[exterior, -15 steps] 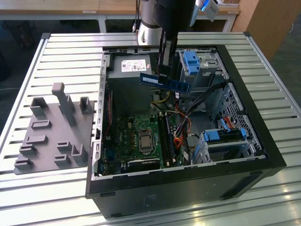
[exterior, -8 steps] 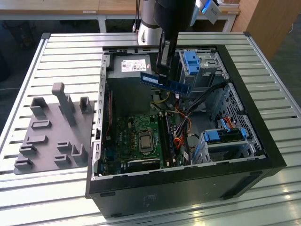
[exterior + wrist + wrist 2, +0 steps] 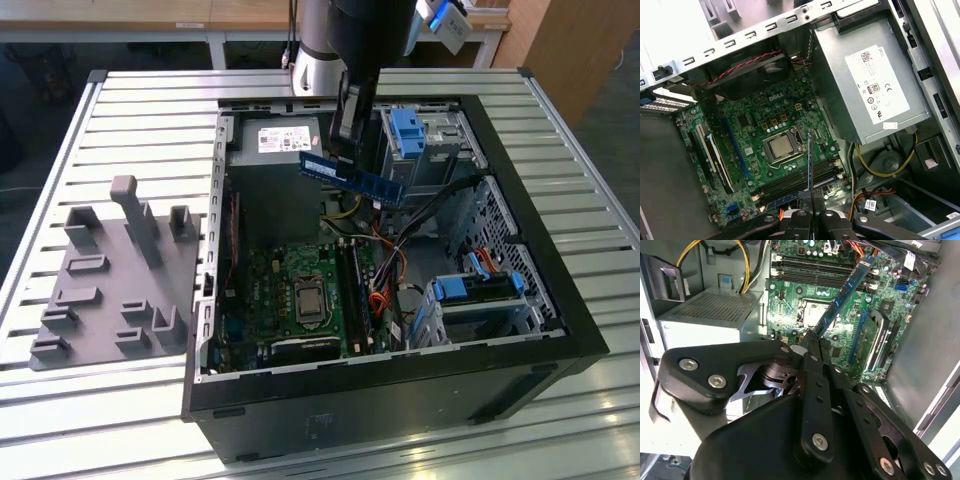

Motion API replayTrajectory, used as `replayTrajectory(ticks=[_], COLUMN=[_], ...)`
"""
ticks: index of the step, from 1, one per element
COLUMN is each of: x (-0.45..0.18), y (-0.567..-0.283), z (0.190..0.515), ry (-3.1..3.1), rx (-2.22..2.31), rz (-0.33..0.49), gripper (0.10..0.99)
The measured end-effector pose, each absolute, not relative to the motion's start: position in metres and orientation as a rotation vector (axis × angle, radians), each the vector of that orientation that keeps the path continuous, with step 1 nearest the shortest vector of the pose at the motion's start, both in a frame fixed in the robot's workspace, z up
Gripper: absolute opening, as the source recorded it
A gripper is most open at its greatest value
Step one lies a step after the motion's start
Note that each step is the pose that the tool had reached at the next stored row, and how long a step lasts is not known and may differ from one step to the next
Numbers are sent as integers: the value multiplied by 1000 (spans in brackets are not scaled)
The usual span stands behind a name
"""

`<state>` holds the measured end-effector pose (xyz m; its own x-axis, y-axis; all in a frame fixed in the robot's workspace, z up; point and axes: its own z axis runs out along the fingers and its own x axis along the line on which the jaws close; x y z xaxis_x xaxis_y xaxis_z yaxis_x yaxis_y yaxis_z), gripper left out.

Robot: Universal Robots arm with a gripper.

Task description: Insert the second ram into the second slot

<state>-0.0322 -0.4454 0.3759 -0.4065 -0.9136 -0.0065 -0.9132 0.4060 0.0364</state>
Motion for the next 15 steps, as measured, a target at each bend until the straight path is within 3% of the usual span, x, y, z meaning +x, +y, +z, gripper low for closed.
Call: replayTrajectory(ticks=[15], x=[-32], y=[-445], z=[376], ry=[-2680], rx=[1613], rz=[-54], gripper=[129])
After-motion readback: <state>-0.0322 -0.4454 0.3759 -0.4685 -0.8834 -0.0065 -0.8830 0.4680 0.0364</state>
